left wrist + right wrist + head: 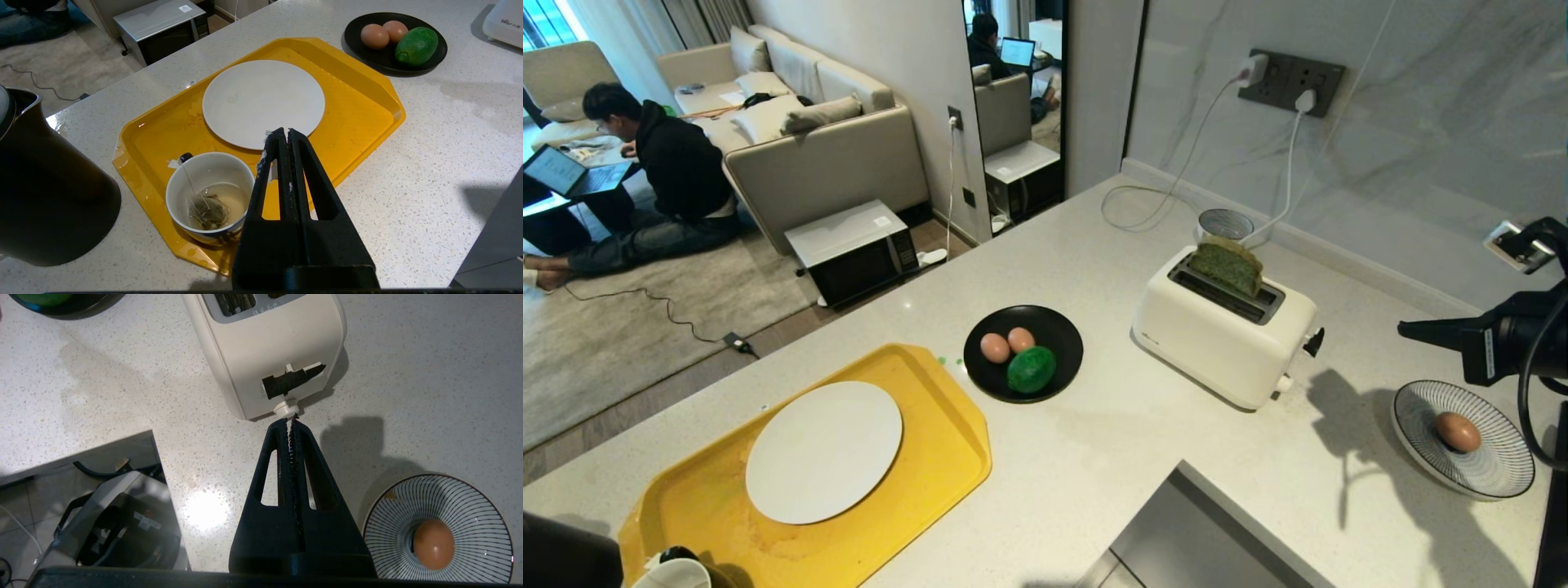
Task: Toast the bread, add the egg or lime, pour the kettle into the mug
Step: Use a bread toaster
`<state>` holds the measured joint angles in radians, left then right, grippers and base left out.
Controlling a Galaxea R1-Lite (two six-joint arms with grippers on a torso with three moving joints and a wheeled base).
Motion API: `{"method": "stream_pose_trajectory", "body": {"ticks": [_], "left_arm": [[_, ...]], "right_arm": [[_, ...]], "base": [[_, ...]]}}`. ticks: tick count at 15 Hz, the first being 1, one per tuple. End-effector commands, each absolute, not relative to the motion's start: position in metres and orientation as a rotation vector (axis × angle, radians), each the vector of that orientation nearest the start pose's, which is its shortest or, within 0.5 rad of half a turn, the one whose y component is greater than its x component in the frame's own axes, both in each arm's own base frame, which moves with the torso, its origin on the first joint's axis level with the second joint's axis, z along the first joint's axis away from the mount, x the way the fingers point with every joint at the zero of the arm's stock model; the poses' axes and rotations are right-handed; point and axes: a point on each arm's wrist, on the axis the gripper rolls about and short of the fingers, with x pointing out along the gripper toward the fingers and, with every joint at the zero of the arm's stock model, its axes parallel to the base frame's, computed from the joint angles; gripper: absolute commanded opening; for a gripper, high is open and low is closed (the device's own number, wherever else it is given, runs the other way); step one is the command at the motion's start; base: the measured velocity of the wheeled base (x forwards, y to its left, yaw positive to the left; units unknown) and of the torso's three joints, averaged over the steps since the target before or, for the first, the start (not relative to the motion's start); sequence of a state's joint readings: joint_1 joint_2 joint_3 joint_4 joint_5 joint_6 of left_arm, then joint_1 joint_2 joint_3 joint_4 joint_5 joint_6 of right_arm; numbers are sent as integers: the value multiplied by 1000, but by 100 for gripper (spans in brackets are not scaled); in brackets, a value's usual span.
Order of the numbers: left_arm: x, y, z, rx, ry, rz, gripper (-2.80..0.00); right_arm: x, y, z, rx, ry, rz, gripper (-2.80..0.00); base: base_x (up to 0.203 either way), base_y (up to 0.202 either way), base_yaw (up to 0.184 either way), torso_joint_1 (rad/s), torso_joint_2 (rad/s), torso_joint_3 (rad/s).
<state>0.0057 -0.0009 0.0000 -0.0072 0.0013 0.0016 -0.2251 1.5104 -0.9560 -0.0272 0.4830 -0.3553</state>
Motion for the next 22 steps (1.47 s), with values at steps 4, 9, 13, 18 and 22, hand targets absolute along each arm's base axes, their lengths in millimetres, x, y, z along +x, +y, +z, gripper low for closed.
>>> {"method": "stream_pose_trajectory", "body": {"ticks": [4,9,13,18,22], "left_arm": [[-23,0,76,2,-9,8,-280],[-23,0,76,2,-9,8,-280],[-23,0,76,2,-9,8,-280],[-23,0,76,2,-9,8,-280],[-23,0,76,2,-8,8,-280]], "right_arm": [[269,-40,205,-241,419,394,-280],[303,-28,181,-352,391,466,-280],[313,-24,166,-341,431,489,-280],[323,-26,156,-331,447,492,-280],[335,-28,154,-337,427,486,-280]], "base": [[0,0,0,0,0,0],[0,0,0,0,0,0],[0,0,0,0,0,0],[0,0,0,0,0,0],[0,0,0,0,0,0]]}}
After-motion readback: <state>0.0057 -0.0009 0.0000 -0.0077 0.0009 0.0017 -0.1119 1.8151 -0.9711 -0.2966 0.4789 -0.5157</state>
